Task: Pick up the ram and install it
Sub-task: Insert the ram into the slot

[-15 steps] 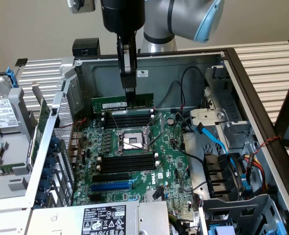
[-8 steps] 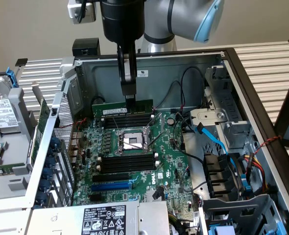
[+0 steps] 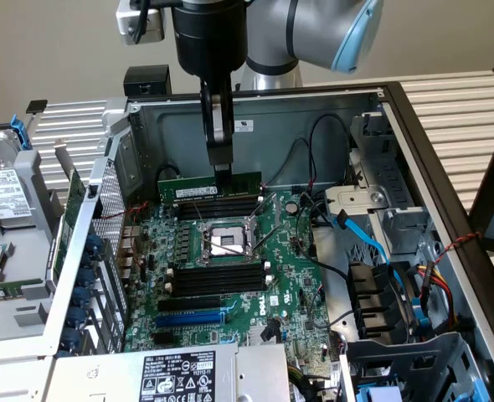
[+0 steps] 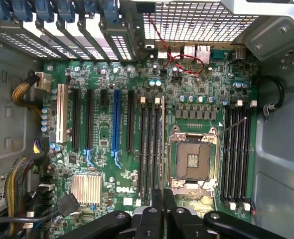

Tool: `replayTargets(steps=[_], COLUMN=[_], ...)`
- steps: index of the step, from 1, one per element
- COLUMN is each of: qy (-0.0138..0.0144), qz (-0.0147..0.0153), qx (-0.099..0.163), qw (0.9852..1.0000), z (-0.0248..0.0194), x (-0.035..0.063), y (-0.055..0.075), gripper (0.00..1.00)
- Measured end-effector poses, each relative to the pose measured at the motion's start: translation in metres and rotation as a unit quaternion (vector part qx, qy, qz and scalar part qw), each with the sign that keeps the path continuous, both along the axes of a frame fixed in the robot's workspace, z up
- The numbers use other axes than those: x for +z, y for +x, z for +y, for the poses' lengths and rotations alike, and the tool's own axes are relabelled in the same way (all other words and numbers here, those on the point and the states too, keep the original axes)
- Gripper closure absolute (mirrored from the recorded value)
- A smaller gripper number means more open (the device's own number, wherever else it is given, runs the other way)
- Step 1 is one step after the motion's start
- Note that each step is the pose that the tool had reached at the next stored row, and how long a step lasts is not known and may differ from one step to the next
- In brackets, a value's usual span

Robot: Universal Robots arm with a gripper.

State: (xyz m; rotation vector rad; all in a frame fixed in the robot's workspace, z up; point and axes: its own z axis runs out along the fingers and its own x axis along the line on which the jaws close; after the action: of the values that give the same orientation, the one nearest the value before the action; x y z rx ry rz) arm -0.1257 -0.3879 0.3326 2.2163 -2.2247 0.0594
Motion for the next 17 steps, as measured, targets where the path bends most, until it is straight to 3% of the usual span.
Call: replayTargets(steps=[9, 17], qy=[0.0003, 0.0001], qz=[0.0004, 0.0065], qx=[0.0, 0.0], qw=[1.0, 1.0], z=[-0.0001, -0.0033], x=[0.0, -0.0025], y=[0.0, -0.0001], gripper=[0.87, 0.87])
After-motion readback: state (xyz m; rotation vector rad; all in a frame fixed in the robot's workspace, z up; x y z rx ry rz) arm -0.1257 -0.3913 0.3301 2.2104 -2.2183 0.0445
